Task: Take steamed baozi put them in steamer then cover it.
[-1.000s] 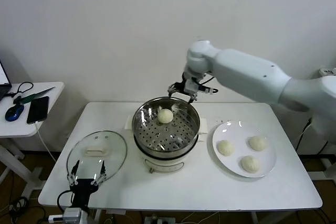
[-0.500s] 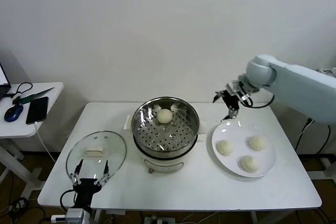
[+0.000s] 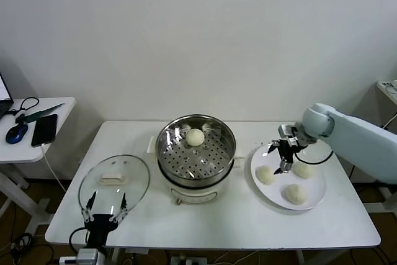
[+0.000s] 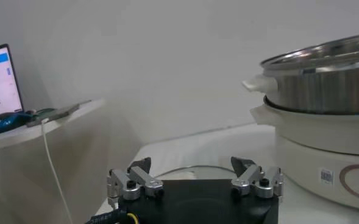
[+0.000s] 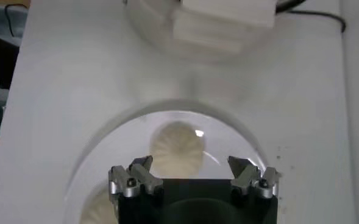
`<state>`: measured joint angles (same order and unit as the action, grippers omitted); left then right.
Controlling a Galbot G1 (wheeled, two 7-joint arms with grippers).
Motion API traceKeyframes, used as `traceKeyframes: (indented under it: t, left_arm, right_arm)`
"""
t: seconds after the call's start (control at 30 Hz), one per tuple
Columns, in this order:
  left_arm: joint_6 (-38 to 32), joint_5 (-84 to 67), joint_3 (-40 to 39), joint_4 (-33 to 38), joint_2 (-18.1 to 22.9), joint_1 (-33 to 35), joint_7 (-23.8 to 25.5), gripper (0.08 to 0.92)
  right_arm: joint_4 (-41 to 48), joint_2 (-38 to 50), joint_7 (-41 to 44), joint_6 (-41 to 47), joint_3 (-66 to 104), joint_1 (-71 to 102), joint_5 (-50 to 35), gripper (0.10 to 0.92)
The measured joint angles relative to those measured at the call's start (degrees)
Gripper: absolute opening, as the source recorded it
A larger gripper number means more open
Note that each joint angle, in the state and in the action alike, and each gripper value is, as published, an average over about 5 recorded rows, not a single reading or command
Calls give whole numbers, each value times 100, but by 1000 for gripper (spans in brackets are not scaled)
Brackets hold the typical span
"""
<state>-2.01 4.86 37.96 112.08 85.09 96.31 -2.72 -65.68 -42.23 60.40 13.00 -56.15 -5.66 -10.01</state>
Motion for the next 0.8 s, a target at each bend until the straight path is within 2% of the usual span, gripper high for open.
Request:
traceKeyframes:
  t: [0.67,0.8]
  left_arm:
    - [-43,15,46,-40,11,70,-8,823]
    - [-45,16,50,-45,11,63,-9,823]
  right_arm:
    - [752,-566,62,-24,341,374,194,822]
    - [817,-613,80,-39,349,378,215,791]
